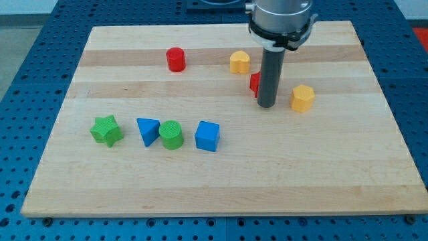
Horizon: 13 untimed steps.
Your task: Move the red star to the right side of the yellow heart
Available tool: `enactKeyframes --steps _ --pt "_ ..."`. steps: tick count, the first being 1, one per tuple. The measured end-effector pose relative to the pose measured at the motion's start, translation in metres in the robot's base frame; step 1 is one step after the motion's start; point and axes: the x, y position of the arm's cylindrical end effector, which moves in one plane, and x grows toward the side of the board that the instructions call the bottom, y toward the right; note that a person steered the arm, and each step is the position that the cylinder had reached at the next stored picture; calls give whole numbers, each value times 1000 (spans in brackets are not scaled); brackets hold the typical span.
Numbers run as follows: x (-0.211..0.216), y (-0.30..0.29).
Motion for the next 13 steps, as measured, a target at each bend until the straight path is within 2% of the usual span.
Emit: enactKeyframes --steps 5,9,11,12,13 --pt "-20 -20" --pt "-36 12" --pt "-39 -41" --pt "-39 -51" --pt "-39 -36"
